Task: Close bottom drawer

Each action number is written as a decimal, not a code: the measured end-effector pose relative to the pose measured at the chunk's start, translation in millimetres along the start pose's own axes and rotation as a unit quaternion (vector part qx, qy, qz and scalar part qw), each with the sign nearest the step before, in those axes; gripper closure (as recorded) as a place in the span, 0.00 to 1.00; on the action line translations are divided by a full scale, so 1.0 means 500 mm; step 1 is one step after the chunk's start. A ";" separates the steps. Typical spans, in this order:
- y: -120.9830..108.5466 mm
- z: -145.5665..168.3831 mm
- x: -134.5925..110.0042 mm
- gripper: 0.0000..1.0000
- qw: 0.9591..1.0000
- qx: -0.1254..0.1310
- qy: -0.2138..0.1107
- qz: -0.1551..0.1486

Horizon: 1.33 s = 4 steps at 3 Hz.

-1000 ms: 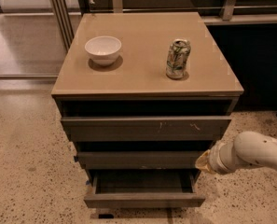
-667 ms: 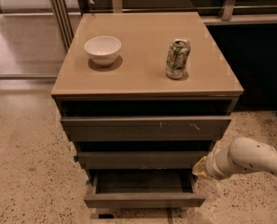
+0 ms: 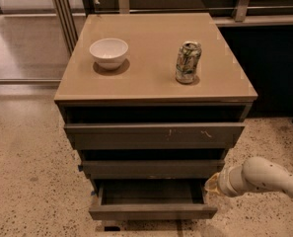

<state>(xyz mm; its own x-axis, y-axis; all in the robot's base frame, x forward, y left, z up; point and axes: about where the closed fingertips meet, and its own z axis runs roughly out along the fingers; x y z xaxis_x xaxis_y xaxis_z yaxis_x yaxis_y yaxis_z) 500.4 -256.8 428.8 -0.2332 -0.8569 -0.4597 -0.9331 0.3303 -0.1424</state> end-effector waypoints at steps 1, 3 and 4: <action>0.020 0.140 0.058 1.00 0.999 -0.027 -0.022 0.009; 0.115 0.351 0.131 1.00 0.993 -0.095 -0.044 0.053; 0.120 0.359 0.135 1.00 0.993 -0.101 -0.039 0.054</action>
Offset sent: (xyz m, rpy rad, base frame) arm -0.0259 0.0473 -0.2701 0.2222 0.2820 0.0263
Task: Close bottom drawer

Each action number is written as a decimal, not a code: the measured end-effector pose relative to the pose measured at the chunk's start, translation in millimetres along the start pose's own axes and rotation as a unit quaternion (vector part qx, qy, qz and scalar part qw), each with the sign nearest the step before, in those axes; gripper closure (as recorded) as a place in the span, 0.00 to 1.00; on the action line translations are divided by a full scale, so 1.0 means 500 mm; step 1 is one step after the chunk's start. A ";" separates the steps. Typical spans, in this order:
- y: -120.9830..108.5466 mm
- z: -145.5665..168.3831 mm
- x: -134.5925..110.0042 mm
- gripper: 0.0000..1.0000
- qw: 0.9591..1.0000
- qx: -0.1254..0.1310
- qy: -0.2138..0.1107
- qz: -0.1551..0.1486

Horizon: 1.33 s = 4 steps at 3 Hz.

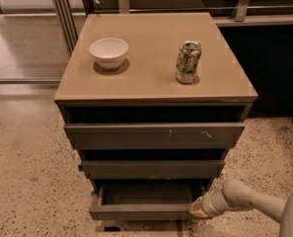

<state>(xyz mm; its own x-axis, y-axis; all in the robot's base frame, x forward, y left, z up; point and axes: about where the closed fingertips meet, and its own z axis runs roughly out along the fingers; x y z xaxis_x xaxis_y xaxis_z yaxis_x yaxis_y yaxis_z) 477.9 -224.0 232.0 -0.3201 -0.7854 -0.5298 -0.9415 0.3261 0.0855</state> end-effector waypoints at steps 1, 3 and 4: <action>0.020 0.026 0.023 1.00 1.000 -0.010 0.005 0.001; 0.057 0.075 0.063 1.00 1.000 -0.021 0.002 -0.004; 0.060 0.104 0.074 1.00 0.999 -0.008 -0.022 -0.044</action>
Offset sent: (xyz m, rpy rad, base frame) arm -0.0380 0.0026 -0.0454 -0.0039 0.0475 0.0212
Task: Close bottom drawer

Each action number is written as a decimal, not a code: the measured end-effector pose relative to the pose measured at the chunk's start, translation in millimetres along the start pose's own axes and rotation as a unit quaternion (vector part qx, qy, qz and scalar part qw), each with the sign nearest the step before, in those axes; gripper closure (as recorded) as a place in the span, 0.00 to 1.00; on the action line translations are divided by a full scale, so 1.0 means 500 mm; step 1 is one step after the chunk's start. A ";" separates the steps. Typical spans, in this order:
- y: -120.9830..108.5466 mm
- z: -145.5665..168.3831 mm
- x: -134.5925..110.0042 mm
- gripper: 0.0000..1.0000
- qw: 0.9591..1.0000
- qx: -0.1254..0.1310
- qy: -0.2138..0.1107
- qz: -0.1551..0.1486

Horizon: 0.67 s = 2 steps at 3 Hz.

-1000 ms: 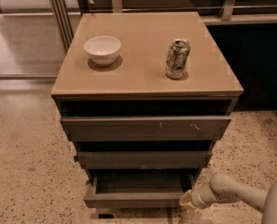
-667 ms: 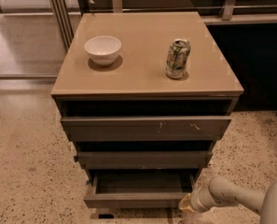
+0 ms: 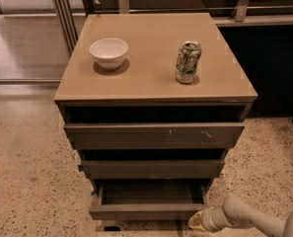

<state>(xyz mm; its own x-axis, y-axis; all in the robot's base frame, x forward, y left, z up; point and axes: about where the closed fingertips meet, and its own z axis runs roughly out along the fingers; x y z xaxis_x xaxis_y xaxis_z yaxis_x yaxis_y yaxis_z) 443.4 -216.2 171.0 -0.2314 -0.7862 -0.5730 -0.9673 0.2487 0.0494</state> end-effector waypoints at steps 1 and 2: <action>-0.001 0.040 -0.007 1.00 0.997 0.010 -0.058 -0.041; -0.017 0.041 -0.004 1.00 0.995 0.017 -0.060 -0.080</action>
Offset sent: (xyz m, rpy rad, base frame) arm 0.0015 0.0120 -0.0119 0.0823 -0.0717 0.0369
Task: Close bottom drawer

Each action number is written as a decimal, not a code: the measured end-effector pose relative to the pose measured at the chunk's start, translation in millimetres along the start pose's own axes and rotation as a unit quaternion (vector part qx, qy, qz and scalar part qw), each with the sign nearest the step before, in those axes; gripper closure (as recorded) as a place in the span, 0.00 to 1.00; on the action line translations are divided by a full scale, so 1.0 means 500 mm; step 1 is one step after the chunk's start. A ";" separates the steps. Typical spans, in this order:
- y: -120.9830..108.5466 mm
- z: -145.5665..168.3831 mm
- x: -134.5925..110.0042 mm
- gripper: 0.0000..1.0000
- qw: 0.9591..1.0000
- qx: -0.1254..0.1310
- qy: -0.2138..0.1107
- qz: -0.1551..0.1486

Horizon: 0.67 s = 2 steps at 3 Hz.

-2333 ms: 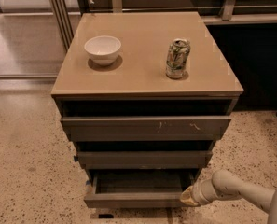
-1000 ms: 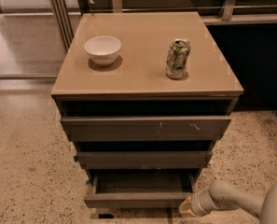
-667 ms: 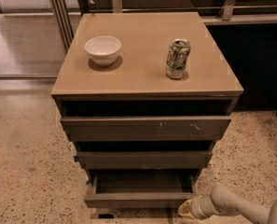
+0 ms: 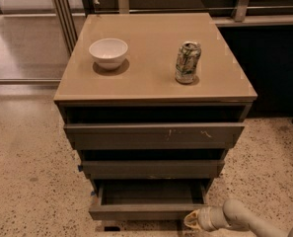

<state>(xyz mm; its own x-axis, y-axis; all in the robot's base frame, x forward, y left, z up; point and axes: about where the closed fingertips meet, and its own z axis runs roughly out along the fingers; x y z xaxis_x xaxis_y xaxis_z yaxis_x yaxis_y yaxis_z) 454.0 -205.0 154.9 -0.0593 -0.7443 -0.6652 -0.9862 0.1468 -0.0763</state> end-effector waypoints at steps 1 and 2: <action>0.002 0.001 -0.001 1.00 1.000 -0.001 0.000 0.000; -0.002 0.012 -0.012 1.00 1.000 0.009 -0.003 -0.023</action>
Offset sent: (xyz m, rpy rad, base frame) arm 0.0100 0.0129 0.0023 -0.0152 -0.1136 0.0476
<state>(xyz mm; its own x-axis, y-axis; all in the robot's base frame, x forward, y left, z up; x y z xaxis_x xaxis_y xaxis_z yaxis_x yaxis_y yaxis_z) 456.4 -197.0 154.5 -0.0130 -0.7473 -0.6644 -0.9849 0.1243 -0.1206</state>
